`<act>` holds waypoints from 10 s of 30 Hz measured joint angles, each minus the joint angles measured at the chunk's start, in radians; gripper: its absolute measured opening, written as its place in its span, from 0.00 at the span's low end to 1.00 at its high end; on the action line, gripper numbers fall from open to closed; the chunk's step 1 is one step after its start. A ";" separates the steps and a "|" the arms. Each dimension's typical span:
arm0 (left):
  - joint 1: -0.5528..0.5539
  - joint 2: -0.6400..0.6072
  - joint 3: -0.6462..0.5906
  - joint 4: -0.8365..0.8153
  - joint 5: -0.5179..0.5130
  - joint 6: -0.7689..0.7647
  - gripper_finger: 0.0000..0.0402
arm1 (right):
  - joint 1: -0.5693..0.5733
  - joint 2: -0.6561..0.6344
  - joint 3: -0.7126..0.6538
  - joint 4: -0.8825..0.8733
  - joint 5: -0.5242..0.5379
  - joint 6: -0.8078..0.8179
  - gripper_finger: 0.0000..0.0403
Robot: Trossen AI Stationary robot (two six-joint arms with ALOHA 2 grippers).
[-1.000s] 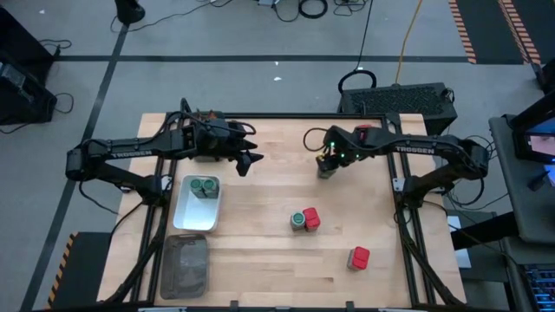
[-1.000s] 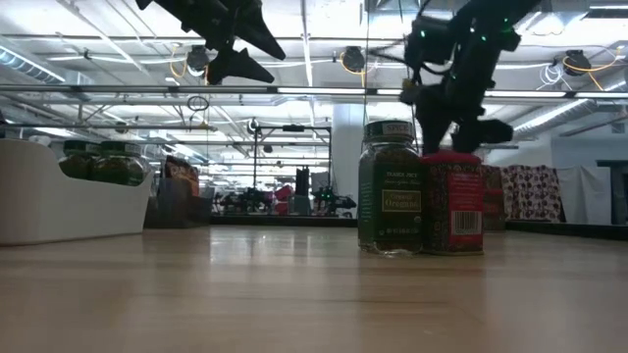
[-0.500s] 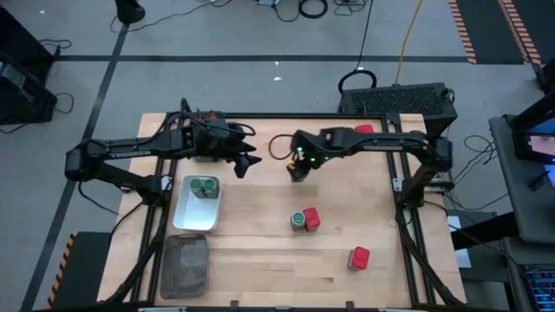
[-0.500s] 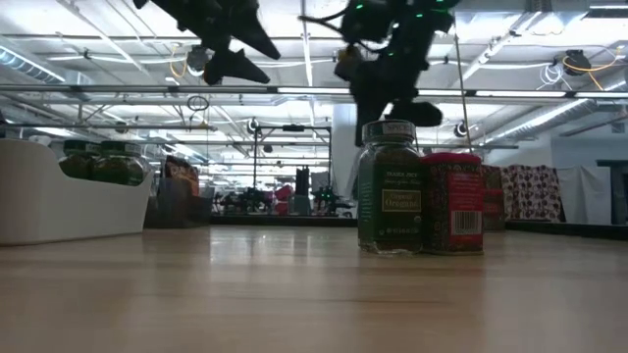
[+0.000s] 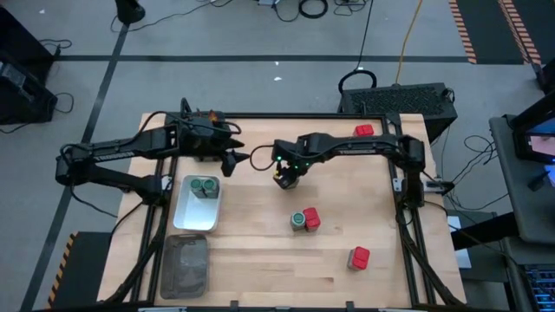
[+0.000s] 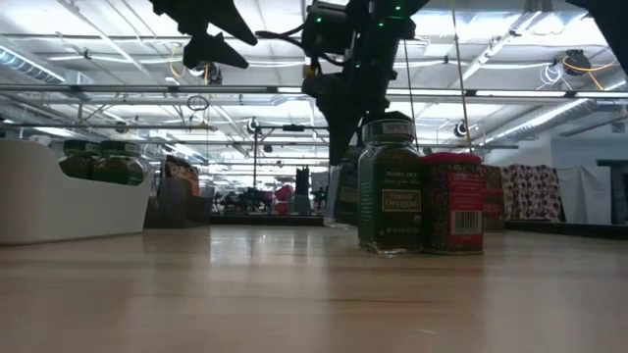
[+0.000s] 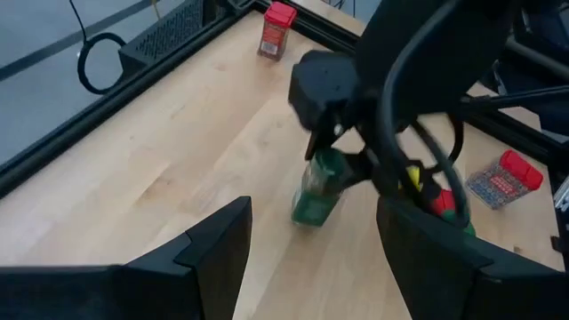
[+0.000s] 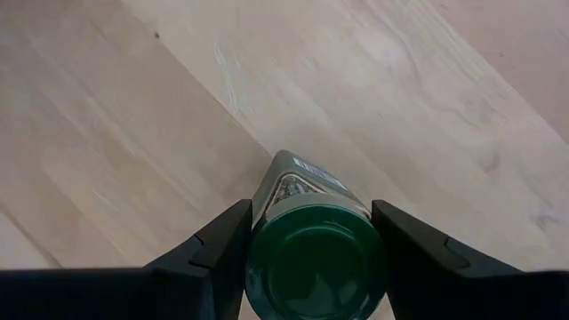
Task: Sort spices by type
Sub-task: Put the top green seasoning bottle into the white bin
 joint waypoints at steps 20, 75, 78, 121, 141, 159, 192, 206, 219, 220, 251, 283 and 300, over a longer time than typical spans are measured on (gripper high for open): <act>0.001 0.000 0.000 0.002 -0.004 0.045 0.61 | 0.014 0.029 0.016 0.013 -0.036 -0.070 0.60; -0.129 0.610 0.001 0.641 0.054 0.326 0.65 | -0.080 -0.564 0.016 -0.335 0.290 -0.185 0.63; -0.125 0.628 0.001 0.651 0.001 0.289 0.72 | -0.080 -0.566 0.016 -0.341 0.290 -0.210 0.63; -0.152 0.764 0.002 0.753 -0.079 0.280 0.71 | -0.181 -0.565 0.015 -0.346 0.280 -0.299 0.63; -0.152 0.648 0.032 0.706 -0.058 0.194 0.52 | -0.181 -0.565 0.015 -0.351 0.280 -0.306 0.63; -0.264 0.078 0.033 -0.144 -0.243 -0.095 0.53 | -0.181 -0.564 0.015 -0.270 0.280 -0.344 0.63; -0.846 -0.074 -0.089 -0.686 -0.501 -0.779 0.53 | -0.180 -0.564 0.015 -0.194 0.280 -0.300 0.63; -0.886 -0.074 -0.090 -0.531 -0.430 -0.343 0.53 | -0.180 -0.564 0.015 -0.196 0.280 -0.288 0.63; -0.886 -0.167 -0.150 -0.547 -0.469 -0.314 0.53 | -0.178 -0.564 0.015 -0.243 0.276 -0.207 0.63; -0.886 -0.179 -0.175 -0.531 -0.467 -0.314 0.53 | -0.178 -0.564 0.015 -0.242 0.276 -0.203 0.63; -0.855 -0.225 -0.461 -0.249 -0.527 -0.162 0.53 | -0.164 -0.564 0.015 -0.241 0.280 -0.176 0.63; -0.843 -0.224 -0.384 -0.496 -0.528 -1.104 0.53 | -0.168 -0.564 0.015 -0.262 0.282 -0.266 0.63; -0.843 0.008 -0.270 -0.605 -0.531 -1.484 0.53 | -0.168 -0.564 0.015 -0.265 0.281 -0.309 0.63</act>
